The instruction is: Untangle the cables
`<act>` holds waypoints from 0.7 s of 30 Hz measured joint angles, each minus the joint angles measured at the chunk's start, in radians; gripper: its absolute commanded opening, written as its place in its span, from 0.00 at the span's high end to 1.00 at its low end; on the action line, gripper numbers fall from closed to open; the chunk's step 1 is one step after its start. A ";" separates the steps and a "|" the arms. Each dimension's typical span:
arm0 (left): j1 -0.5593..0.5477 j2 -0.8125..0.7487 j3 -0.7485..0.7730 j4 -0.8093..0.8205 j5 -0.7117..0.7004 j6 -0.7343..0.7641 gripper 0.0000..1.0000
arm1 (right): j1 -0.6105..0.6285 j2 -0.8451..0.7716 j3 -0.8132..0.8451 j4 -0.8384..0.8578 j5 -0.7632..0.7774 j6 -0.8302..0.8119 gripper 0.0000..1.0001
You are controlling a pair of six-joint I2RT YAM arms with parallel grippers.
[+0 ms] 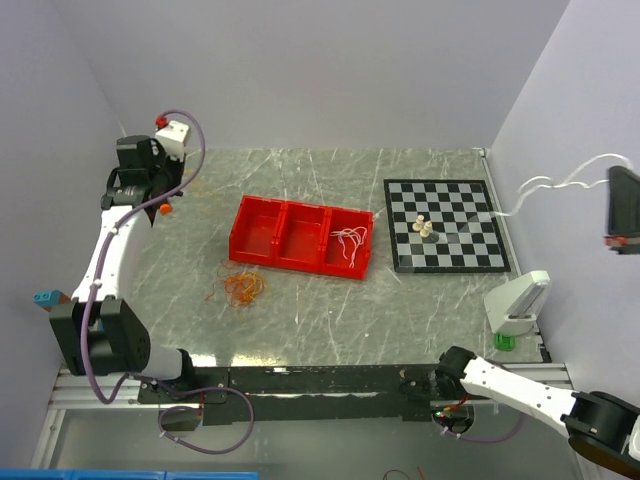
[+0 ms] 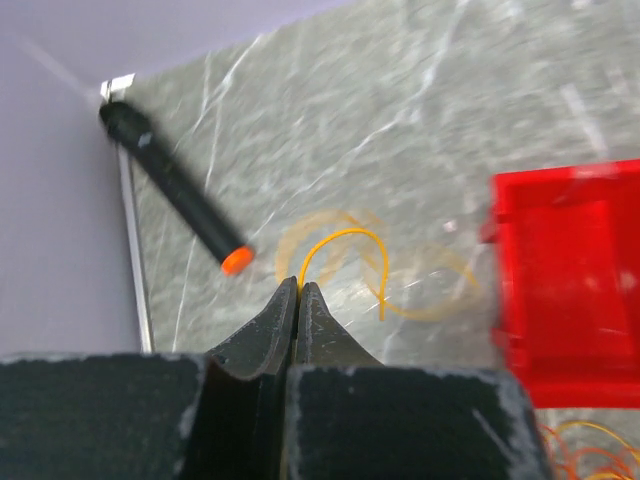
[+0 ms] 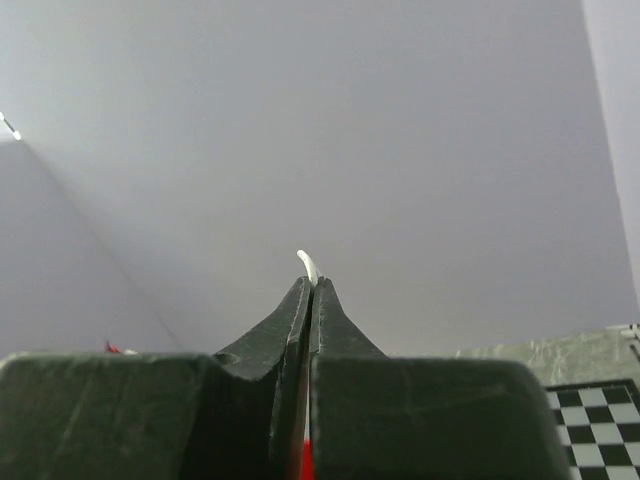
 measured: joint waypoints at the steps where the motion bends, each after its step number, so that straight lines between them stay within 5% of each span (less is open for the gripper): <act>1: 0.016 0.015 0.000 0.003 -0.002 -0.007 0.99 | 0.000 0.000 0.024 0.002 0.002 -0.007 1.00; 14: 0.027 0.040 0.037 -0.029 0.158 -0.068 0.99 | 0.000 0.095 0.213 -0.009 -0.090 0.014 1.00; 21: -0.142 -0.058 0.011 -0.011 0.200 -0.070 0.99 | 0.000 0.200 0.262 -0.010 -0.160 0.033 1.00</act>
